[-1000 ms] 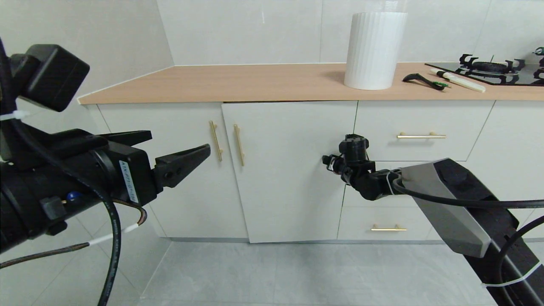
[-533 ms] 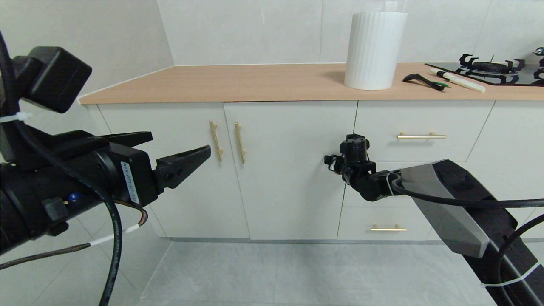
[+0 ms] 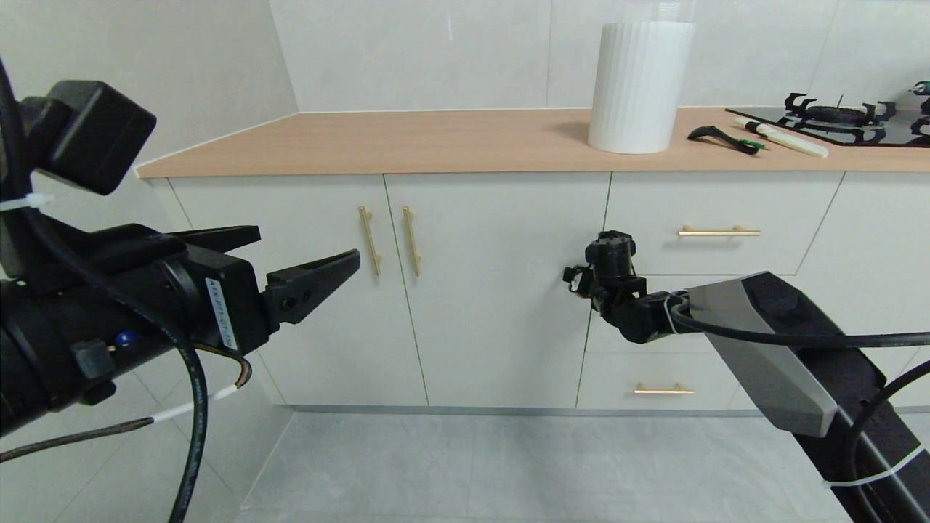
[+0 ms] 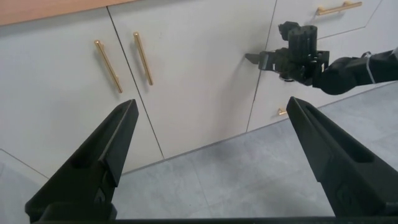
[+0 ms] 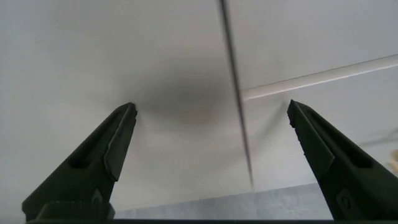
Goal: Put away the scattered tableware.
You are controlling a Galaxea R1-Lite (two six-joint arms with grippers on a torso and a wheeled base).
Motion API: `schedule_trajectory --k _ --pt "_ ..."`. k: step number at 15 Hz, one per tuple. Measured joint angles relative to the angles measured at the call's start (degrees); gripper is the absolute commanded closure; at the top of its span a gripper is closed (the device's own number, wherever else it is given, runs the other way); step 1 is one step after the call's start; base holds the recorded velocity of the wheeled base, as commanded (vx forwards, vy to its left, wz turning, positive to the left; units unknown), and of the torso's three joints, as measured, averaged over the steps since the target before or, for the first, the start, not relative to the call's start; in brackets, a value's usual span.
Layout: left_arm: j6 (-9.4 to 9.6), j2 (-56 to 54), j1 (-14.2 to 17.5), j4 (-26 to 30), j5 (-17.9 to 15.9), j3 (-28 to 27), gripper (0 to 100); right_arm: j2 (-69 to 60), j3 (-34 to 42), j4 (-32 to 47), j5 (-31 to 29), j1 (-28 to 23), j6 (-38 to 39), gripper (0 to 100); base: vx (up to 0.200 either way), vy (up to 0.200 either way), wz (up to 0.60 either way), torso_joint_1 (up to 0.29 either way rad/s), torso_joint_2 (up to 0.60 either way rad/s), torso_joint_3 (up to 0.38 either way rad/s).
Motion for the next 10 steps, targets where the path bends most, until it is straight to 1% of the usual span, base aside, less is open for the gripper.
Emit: schedule_trajectory --k 3,5,7,9,10 --pt "-0.20 -0.7 -0.2 -0.1 0.0 0.2 0 -6.6 0.8 -0.4 -1.4 1.9 0.1 0 0.000 0.000 0.00 0.000 0.00 0.000" --pt "-0.35 -2.1 -0.2 -0.1 0.0 1.3 0 -14.9 5.6 1.6 -1.0 3.7 0.1 0 0.000 0.000 0.00 0.000 0.00 0.000" --pt "-0.39 -4.4 0.3 -0.1 0.1 4.8 0 -26.1 14.2 3.5 -0.8 5.5 -0.6 0 0.000 0.000 0.00 0.000 0.00 0.000" --pt "-0.11 -8.5 2.1 0.0 0.1 10.8 0 -38.5 26.7 5.8 -1.9 6.8 -3.0 0 0.000 0.000 0.00 0.000 0.00 0.000" --pt "0.29 -11.3 3.0 0.0 0.1 14.0 0 -45.4 34.5 6.7 -3.3 7.2 -4.4 0 0.000 0.000 0.00 0.000 0.00 0.000"
